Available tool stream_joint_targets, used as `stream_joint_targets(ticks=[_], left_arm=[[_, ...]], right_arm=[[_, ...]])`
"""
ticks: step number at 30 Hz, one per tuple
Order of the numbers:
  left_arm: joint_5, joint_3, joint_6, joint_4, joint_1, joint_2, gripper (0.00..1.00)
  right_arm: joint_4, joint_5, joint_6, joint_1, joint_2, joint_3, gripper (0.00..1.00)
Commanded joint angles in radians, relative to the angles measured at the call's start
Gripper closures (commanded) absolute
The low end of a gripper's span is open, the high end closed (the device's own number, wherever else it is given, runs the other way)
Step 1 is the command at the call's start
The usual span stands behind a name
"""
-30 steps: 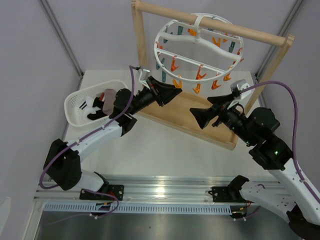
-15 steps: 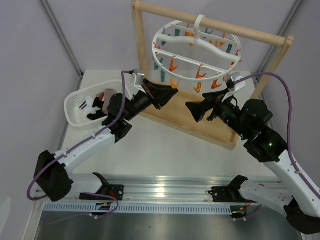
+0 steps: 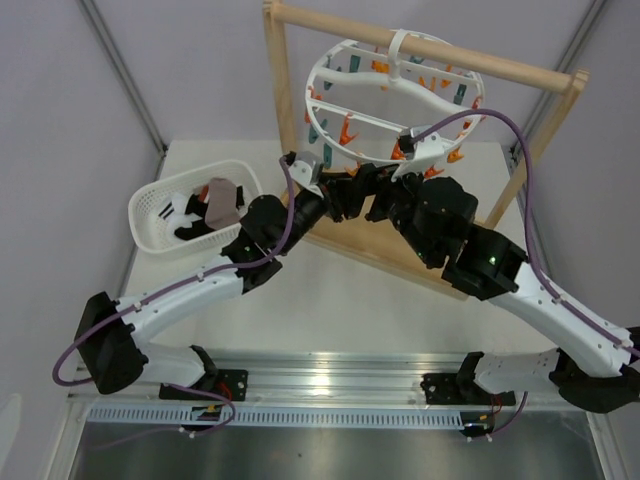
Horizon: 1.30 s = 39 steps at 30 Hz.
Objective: Clip the socks to the hanger
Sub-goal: Open the clamp at the hanger.
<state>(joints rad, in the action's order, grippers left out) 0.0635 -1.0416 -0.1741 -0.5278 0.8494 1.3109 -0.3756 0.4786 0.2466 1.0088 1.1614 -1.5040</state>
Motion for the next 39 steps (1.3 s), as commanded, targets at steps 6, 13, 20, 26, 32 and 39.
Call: stream_joint_targets(ticks=[6,13,20,26,32,39], left_arm=[[0.156,-0.046,0.171,-0.032,0.057,0.01,0.99],[0.157,-0.017,0.171,-0.07,0.059,-0.007,0.99],[0.058,0.025,0.17,-0.098,0.059,-0.041,0.99],[0.029,0.032,0.165,-0.083,0.059,-0.071,0.99],[0.018,0.012,0.163,-0.054,0.059,-0.084,0.99],[0.01,0.009,0.15,-0.041,0.059,-0.087,0.99]], right_arm=[[-0.049,0.258,-0.027,0.027,0.122,-0.162,0.19],[-0.063,0.157,-0.026,-0.039,0.126,-0.162,0.21],[0.001,-0.225,-0.078,-0.193,0.061,-0.087,0.23],[0.064,-0.368,-0.096,-0.282,0.031,-0.021,0.25],[0.113,-0.405,-0.077,-0.286,0.017,0.028,0.26],[0.165,-0.368,0.046,-0.286,-0.023,0.105,0.3]])
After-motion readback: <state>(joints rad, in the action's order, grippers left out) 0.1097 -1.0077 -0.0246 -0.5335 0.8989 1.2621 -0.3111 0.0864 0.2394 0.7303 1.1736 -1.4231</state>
